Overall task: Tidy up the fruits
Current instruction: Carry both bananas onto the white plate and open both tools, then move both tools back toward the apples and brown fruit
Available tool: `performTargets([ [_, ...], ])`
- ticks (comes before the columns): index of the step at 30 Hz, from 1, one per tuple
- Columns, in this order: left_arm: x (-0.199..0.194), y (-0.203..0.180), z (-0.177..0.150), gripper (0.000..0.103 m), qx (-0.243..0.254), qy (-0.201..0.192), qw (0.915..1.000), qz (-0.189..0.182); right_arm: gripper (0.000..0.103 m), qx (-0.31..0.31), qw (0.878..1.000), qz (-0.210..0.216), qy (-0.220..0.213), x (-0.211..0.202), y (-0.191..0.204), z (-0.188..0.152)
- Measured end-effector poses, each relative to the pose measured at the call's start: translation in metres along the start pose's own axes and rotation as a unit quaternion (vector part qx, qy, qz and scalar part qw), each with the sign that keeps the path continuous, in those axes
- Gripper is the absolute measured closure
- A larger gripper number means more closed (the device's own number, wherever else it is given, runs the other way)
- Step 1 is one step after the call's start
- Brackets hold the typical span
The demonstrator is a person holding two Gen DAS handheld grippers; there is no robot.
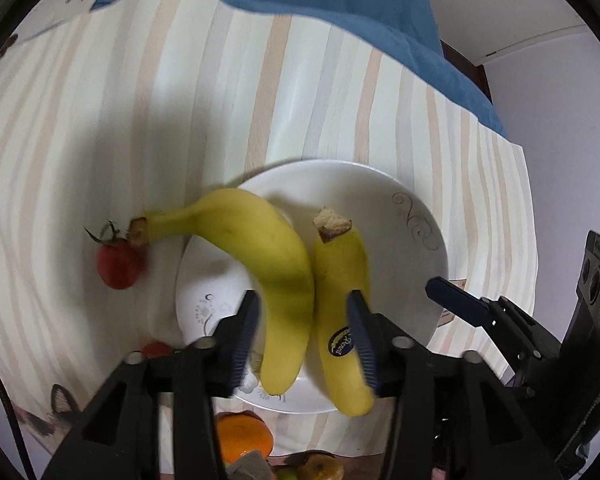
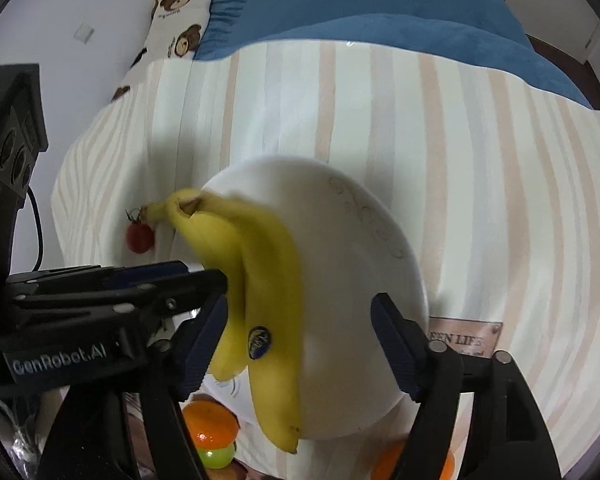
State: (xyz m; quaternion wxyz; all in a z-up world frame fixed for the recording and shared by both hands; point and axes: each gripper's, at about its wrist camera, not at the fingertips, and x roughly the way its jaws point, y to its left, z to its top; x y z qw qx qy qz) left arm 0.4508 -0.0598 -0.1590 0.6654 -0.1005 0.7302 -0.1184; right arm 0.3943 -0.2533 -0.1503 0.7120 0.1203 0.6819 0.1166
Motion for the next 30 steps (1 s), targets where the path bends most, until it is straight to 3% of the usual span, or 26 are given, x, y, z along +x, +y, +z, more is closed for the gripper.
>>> performTargets([
  [5, -0.014, -0.004, -0.009, 0.024, 0.020, -0.029, 0.9989, 0.030, 0.025, 0.013, 1.000, -0.017, -0.004, -0.011, -0.009, -0.019],
  [9, -0.025, -0.003, -0.022, 0.013, 0.033, -0.057, 0.9957, 0.064, 0.007, 0.021, 0.999, -0.041, -0.006, -0.020, -0.018, -0.036],
  [17, -0.049, 0.006, -0.059, 0.013, 0.036, -0.120, 0.9849, 0.119, 0.005, 0.015, 0.994, -0.088, -0.058, -0.057, -0.008, -0.074],
  [30, -0.122, -0.003, -0.140, 0.013, 0.062, -0.251, 0.9525, 0.161, 0.005, 0.004, 0.979, -0.113, -0.167, -0.134, 0.039, -0.131],
])
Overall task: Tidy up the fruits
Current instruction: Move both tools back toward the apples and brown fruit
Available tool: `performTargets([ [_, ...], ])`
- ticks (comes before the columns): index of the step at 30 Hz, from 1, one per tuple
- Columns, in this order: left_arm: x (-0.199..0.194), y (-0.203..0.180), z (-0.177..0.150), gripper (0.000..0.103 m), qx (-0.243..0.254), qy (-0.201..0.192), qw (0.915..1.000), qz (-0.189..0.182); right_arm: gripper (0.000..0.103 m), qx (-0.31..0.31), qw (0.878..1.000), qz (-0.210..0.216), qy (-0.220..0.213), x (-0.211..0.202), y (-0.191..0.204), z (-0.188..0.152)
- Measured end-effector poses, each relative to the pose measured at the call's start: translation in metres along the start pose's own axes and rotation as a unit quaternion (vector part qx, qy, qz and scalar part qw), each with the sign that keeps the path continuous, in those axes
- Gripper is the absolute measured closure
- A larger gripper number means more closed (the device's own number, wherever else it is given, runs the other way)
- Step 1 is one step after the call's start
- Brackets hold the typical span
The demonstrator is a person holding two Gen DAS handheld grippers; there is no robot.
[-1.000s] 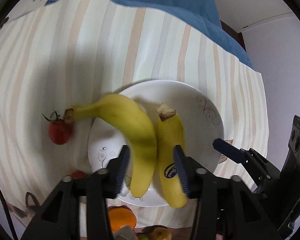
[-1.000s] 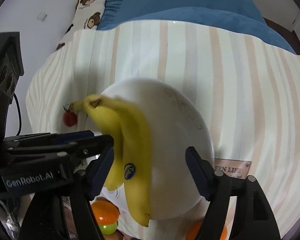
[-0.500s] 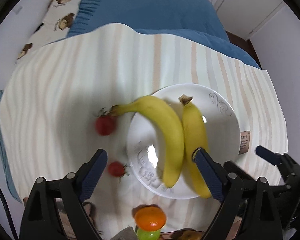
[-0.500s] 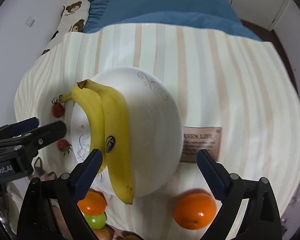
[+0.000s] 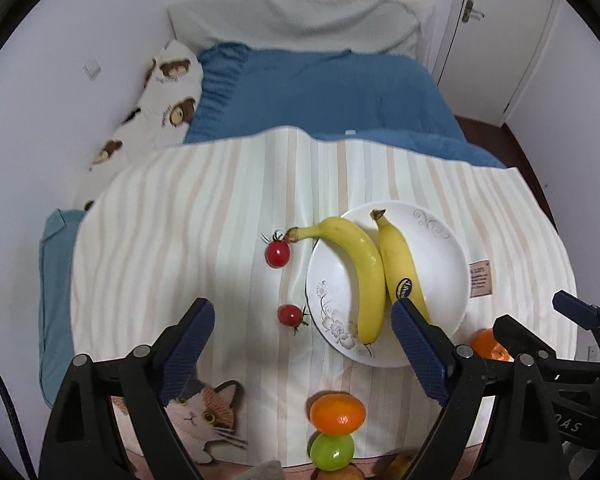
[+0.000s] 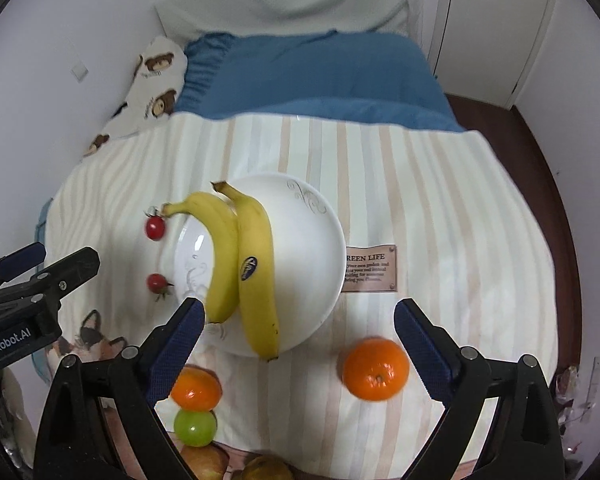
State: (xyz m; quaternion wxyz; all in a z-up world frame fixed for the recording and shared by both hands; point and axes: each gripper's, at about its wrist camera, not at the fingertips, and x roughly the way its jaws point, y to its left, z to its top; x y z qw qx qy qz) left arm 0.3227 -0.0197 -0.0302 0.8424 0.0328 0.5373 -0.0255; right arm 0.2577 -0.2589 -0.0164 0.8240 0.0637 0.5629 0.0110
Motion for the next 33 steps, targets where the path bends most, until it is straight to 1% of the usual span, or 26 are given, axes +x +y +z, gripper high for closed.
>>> performTargets([
  [3, -0.022, -0.001, -0.009, 0.013, 0.004, -0.021, 0.9998, 0.000, 0.005, -0.004, 1.000, 0.000, -0.019, -0.023, 0.005, -0.005],
  [11, -0.073, -0.004, -0.032, 0.013, 0.009, -0.065, 0.9978, -0.004, 0.005, -0.013, 0.998, 0.009, -0.063, -0.081, 0.019, -0.029],
  [16, -0.095, -0.002, -0.045, 0.013, 0.006, -0.077, 0.9969, -0.013, 0.005, -0.011, 0.997, 0.019, -0.078, -0.108, 0.023, -0.047],
  [19, -0.102, -0.003, -0.057, 0.013, 0.007, -0.075, 0.9970, -0.015, 0.005, -0.008, 0.997, 0.032, -0.077, -0.118, 0.023, -0.060],
  [22, -0.096, -0.001, -0.076, 0.013, 0.008, -0.052, 0.9985, -0.019, 0.005, -0.002, 0.997, 0.054, -0.054, -0.115, 0.022, -0.078],
  [26, -0.066, 0.000, -0.105, 0.013, 0.012, -0.002, 0.9999, -0.004, 0.005, 0.013, 0.997, 0.082, 0.011, -0.080, 0.015, -0.107],
  [28, -0.040, 0.002, -0.123, 0.013, 0.010, 0.041, 0.9991, -0.002, 0.006, 0.038, 0.992, 0.106, 0.053, -0.054, 0.007, -0.125],
  [30, -0.016, 0.002, -0.141, 0.013, 0.007, 0.082, 0.9966, -0.006, 0.007, 0.054, 0.988, 0.119, 0.085, -0.031, 0.001, -0.141],
  [33, 0.026, 0.000, -0.176, 0.013, -0.005, 0.161, 0.9865, -0.030, 0.012, 0.073, 0.981, 0.127, 0.131, 0.006, -0.005, -0.166],
])
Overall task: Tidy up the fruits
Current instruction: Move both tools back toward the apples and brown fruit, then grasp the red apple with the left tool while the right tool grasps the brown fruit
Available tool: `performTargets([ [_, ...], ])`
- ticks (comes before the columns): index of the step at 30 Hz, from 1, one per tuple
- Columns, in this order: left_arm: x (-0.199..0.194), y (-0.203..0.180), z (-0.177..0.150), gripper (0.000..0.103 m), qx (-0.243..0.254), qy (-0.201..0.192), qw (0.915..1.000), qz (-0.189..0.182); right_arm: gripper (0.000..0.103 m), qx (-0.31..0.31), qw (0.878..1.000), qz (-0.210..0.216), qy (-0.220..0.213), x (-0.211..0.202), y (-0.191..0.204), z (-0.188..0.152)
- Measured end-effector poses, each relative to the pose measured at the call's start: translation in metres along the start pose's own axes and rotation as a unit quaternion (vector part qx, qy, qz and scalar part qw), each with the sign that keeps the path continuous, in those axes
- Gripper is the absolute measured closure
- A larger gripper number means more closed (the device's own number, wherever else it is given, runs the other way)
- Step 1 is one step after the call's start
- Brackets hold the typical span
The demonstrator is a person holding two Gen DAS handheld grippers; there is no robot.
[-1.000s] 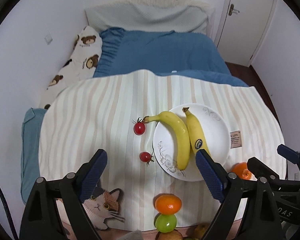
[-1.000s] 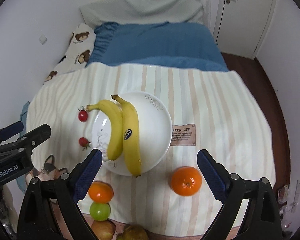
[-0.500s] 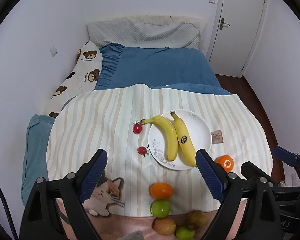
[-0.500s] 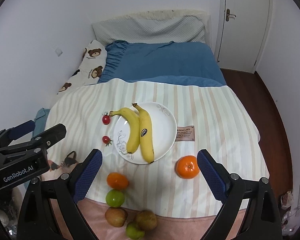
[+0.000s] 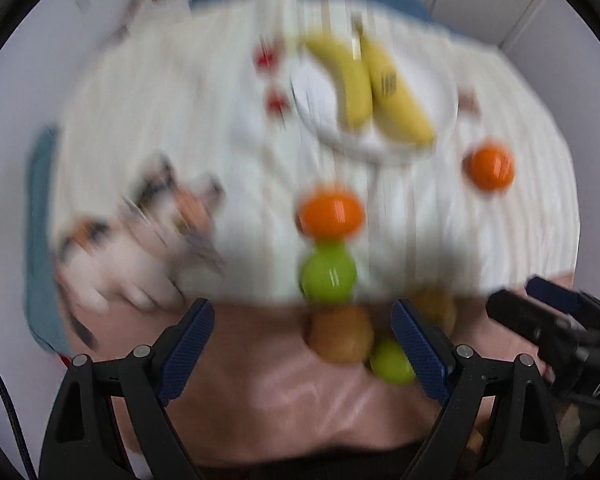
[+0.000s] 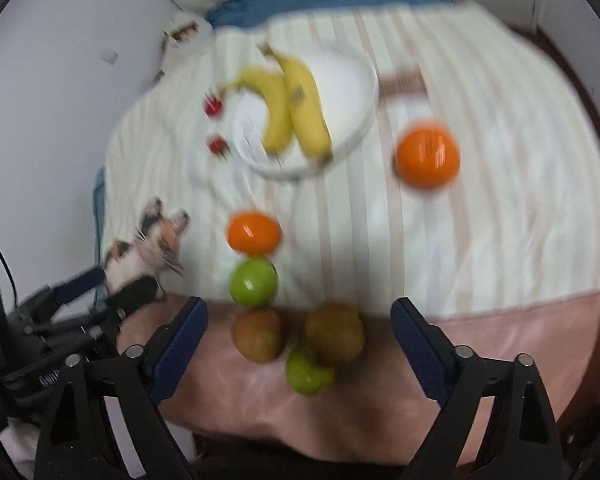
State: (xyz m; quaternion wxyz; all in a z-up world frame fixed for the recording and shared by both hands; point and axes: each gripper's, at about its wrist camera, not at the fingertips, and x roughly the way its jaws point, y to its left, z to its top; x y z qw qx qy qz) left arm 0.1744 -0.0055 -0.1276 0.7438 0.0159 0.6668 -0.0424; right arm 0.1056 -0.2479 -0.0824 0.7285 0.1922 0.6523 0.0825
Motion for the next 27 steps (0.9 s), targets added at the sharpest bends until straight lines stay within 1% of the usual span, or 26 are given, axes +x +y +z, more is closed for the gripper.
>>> performTargets([
  [2, 0.030, -0.001, -0.012, 0.013, -0.011, 0.048, 0.9986, -0.018, 0.016, 0.012, 1.000, 0.004, 0.025, 0.022, -0.011, -0.008],
  [3, 0.048, -0.003, -0.018, 0.013, -0.018, 0.075, 0.9965, -0.031, 0.018, 0.015, 0.999, 0.004, 0.034, 0.030, -0.015, -0.012],
  [4, 0.063, -0.005, -0.022, 0.013, -0.026, 0.094, 0.9945, -0.038, 0.020, 0.019, 0.999, 0.004, 0.041, 0.037, -0.019, -0.015],
  [6, 0.084, -0.008, -0.025, 0.013, -0.035, 0.118, 0.9912, -0.050, 0.020, 0.022, 0.999, -0.001, 0.048, 0.045, -0.025, -0.021],
  [8, 0.103, -0.017, -0.027, 0.013, -0.034, 0.129, 0.9899, -0.048, 0.020, 0.023, 0.998, -0.005, 0.052, 0.048, -0.029, -0.026],
  [10, 0.115, -0.026, -0.027, 0.013, -0.021, 0.131, 0.9904, -0.038, 0.020, 0.022, 0.998, -0.010, 0.054, 0.050, -0.032, -0.029],
  [11, 0.120, -0.033, -0.027, 0.021, -0.010, 0.122, 0.9920, -0.030, 0.020, 0.023, 0.998, -0.012, 0.056, 0.051, -0.034, -0.030],
  [12, 0.122, -0.036, -0.028, 0.037, -0.002, 0.116, 0.9931, -0.020, 0.020, 0.022, 0.998, -0.013, 0.058, 0.052, -0.035, -0.031],
  [13, 0.124, -0.039, -0.028, 0.038, 0.007, 0.112, 0.9936, -0.005, 0.020, 0.022, 0.998, -0.015, 0.060, 0.053, -0.035, -0.031],
  [16, 0.121, -0.041, -0.035, 0.038, 0.019, 0.092, 0.9956, -0.003, 0.020, 0.017, 0.998, -0.019, 0.062, 0.055, -0.036, -0.031],
  [19, 0.111, -0.032, -0.045, 0.038, 0.028, 0.073, 0.9965, 0.029, 0.021, 0.010, 0.998, -0.020, 0.065, 0.062, -0.033, -0.029],
  [25, 0.093, 0.015, -0.049, 0.038, -0.014, 0.070, 0.9965, 0.045, 0.021, -0.011, 0.996, -0.023, 0.080, 0.092, -0.018, -0.022],
  [27, 0.098, 0.026, -0.045, 0.038, -0.031, 0.078, 0.9961, 0.028, 0.022, -0.017, 0.995, -0.029, 0.091, 0.108, -0.013, -0.020],
])
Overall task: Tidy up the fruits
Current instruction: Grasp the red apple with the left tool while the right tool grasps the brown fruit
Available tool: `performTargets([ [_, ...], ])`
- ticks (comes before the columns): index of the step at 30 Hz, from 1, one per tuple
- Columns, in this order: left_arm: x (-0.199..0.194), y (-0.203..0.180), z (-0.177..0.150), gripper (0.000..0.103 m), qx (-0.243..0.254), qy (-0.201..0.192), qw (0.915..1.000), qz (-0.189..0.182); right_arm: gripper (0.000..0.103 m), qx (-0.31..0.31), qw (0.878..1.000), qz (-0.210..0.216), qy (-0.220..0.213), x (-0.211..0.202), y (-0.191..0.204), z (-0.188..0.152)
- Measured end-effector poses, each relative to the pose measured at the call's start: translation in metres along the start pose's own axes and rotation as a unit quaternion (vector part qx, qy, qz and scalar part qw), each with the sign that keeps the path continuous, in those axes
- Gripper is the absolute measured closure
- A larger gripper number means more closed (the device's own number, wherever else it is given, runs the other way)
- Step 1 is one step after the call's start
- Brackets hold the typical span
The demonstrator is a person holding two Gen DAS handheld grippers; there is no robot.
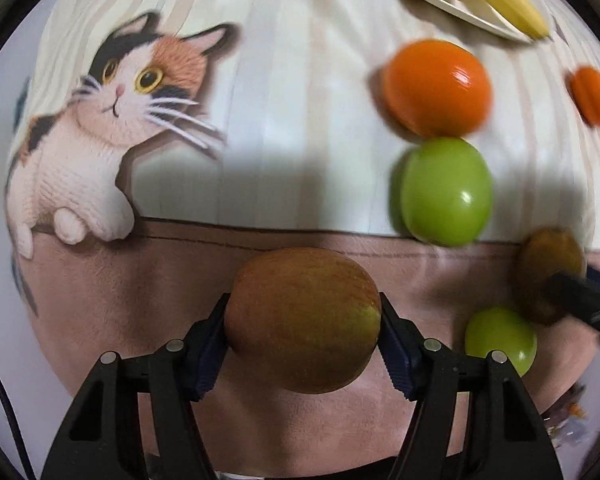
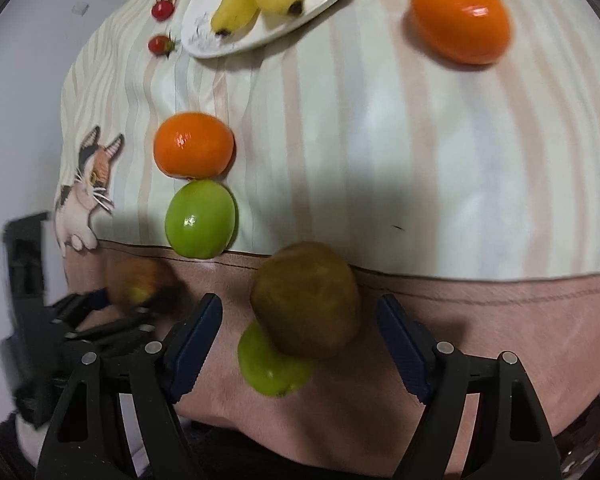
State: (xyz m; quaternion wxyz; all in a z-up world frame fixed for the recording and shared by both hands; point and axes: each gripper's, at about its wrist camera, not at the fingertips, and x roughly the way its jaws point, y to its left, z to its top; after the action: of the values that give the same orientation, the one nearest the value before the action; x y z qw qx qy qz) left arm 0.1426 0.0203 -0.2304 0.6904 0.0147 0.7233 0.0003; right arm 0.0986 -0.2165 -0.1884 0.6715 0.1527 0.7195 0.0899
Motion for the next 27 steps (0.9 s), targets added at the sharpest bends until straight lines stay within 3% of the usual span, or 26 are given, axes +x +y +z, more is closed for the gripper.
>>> performTargets([
  [6, 0.022, -0.009, 0.004, 0.037, 0.008, 0.020, 0.9995, 0.025, 0.028, -0.009, 0.999, -0.020, 0.024, 0.029, 0.006, 0.007],
  [9, 0.022, -0.012, 0.000, 0.038, 0.004, 0.014, 0.9996, 0.025, 0.038, -0.010, 0.999, -0.026, 0.023, 0.031, 0.010, 0.012],
  [14, 0.008, -0.009, -0.006, 0.039, 0.009, -0.002, 0.9995, 0.030, 0.038, -0.026, 0.999, -0.038, 0.006, 0.026, 0.018, 0.011],
  [21, -0.032, -0.024, -0.022, 0.039, 0.018, -0.035, 0.9990, 0.022, 0.038, -0.030, 0.999, -0.024, -0.019, 0.007, 0.028, 0.002],
  [27, -0.089, -0.037, -0.014, 0.039, 0.015, -0.074, 0.9969, -0.023, 0.038, -0.031, 0.998, -0.005, -0.051, -0.023, 0.033, -0.001],
])
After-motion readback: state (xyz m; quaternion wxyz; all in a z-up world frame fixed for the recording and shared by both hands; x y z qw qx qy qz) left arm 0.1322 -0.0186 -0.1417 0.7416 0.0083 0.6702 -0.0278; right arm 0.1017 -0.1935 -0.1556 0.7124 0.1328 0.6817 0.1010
